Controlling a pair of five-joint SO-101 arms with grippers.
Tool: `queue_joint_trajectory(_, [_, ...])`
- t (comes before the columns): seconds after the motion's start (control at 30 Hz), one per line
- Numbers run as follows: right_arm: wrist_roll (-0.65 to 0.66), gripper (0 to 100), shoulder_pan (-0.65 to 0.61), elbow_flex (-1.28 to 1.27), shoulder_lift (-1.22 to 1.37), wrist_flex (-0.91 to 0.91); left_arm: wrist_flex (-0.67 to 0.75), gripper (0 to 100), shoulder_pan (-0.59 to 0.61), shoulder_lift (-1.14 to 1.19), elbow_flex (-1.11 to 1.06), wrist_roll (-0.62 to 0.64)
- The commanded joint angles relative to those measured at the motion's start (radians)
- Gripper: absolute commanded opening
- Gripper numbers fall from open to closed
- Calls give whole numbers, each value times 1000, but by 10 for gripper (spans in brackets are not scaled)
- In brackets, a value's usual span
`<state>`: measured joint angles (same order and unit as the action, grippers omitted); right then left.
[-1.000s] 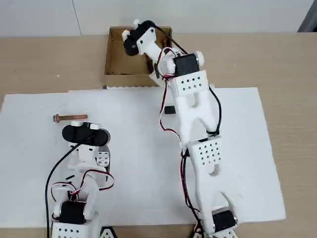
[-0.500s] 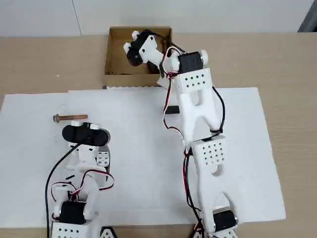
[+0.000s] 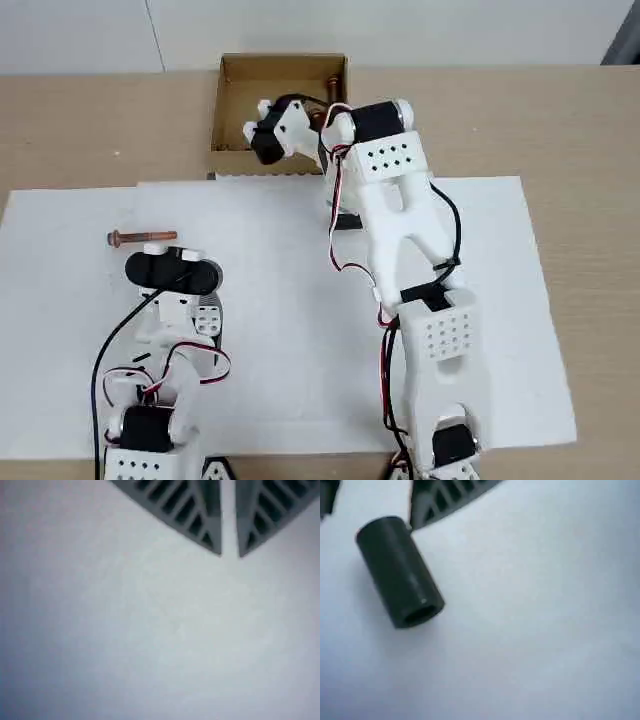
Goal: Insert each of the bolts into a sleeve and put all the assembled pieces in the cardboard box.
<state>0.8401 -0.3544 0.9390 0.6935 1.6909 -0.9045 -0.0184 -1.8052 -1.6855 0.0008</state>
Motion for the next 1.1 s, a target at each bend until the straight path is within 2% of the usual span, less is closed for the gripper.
queue_joint_trajectory(0.0, [48, 101, -13, -2, -48, 2, 26, 6, 2, -11, 4, -2])
queue_joint_trajectory(0.27, [132, 105, -15, -2, 65, 4, 26, 6, 3, -11, 4, 12])
queue_joint_trajectory(0.4, [157, 163, -13, -2, 99, 4, 26, 6, 3, -11, 4, 12])
queue_joint_trajectory(0.83, [209, 155, -12, 3, 220, -7, 26, 6, 3, -11, 4, 12])
queue_joint_trajectory(1.07, [210, 16, -10, 5, 288, -28, 26, 6, 3, -11, 4, 12])
